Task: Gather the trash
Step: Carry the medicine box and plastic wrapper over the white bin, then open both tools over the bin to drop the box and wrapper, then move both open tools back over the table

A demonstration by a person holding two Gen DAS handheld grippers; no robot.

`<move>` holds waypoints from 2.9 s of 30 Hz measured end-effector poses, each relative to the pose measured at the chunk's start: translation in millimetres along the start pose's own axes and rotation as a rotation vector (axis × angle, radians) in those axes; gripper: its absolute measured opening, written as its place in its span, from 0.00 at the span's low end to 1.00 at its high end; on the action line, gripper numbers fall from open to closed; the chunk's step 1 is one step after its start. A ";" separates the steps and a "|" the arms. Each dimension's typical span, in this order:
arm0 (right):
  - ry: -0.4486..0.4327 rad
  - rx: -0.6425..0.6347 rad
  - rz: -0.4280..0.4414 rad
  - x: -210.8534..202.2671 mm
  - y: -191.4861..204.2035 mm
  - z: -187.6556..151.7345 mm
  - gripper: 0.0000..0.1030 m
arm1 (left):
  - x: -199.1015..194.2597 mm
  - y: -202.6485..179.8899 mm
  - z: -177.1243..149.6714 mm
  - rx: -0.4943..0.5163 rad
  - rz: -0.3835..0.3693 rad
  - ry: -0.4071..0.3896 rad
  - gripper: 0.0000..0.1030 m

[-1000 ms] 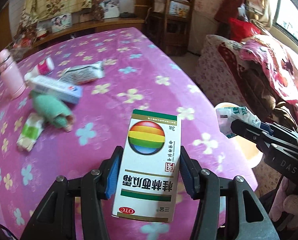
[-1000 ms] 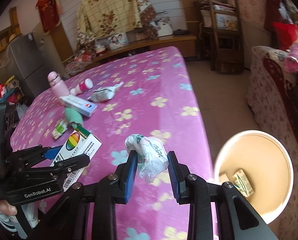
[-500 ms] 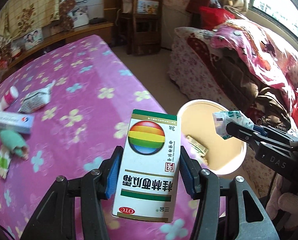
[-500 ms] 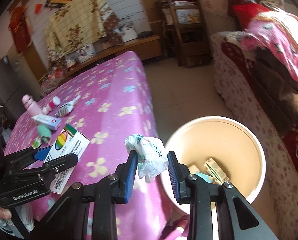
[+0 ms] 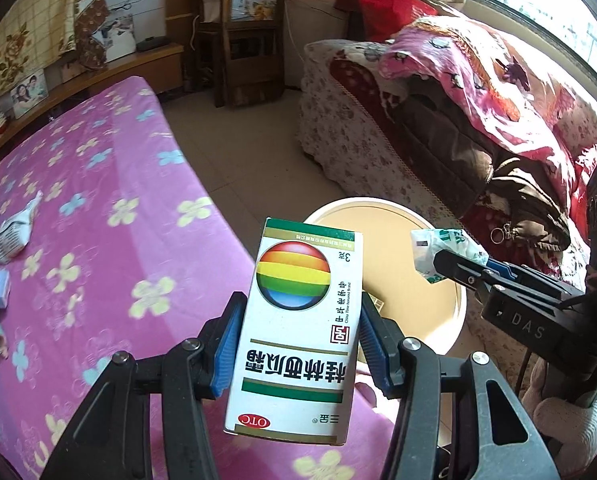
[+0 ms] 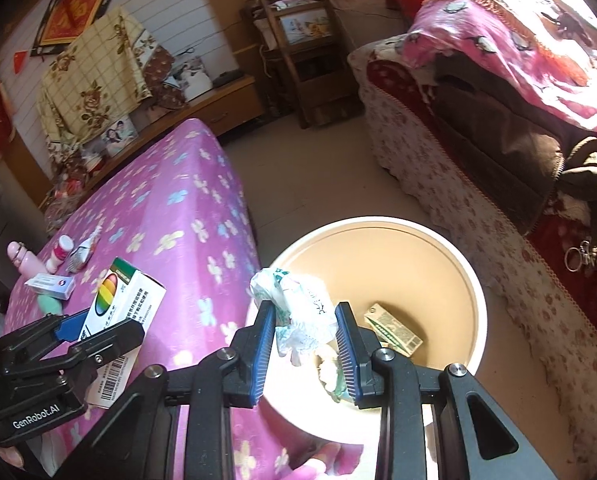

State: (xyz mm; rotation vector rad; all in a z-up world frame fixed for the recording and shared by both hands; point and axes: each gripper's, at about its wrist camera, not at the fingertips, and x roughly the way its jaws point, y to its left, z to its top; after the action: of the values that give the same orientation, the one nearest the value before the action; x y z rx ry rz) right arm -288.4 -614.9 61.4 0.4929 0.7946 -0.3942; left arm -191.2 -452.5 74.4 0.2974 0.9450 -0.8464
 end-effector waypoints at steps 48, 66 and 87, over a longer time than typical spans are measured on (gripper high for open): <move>0.001 0.120 -0.088 10.2 -29.3 2.3 0.65 | 39.7 -1.3 11.9 -0.037 -0.061 0.012 0.60; -0.033 0.008 -0.105 6.5 5.8 3.1 0.65 | 12.2 37.2 -4.2 -0.091 0.015 -0.015 0.60; -0.006 -0.148 0.028 7.1 114.3 -13.7 0.65 | -51.1 119.2 -50.9 -0.200 0.143 -0.068 0.60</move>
State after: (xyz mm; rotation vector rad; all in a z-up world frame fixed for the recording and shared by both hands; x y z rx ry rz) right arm -233.4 -514.9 78.6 0.3644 0.8037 -0.3084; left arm -147.5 -320.2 71.4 0.1599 0.9253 -0.6224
